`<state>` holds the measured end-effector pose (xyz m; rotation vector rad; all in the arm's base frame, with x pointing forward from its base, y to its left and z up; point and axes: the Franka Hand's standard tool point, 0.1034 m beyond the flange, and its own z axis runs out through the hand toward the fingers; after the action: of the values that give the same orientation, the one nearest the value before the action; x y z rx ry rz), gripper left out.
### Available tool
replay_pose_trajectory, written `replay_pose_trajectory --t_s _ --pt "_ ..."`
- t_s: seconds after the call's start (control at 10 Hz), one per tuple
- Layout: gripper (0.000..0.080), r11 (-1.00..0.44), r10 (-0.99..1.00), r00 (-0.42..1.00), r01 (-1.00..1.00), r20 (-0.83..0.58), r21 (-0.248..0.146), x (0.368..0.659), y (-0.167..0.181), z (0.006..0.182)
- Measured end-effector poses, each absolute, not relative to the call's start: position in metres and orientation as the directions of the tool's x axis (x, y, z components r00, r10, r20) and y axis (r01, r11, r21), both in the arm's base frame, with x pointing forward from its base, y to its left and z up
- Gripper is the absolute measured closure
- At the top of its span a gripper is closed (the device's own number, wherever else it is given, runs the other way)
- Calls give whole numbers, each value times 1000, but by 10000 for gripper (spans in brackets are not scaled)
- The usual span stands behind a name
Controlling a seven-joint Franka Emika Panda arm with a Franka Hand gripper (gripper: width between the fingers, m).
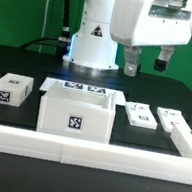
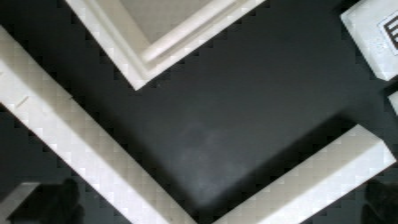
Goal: Assemble cabinet
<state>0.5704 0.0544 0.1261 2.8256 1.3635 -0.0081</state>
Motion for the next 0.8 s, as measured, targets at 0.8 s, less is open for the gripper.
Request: replay_pose_trajectory --t_s 0.8 --pt "1 -558 829 559 829 4 24 570 52 125"
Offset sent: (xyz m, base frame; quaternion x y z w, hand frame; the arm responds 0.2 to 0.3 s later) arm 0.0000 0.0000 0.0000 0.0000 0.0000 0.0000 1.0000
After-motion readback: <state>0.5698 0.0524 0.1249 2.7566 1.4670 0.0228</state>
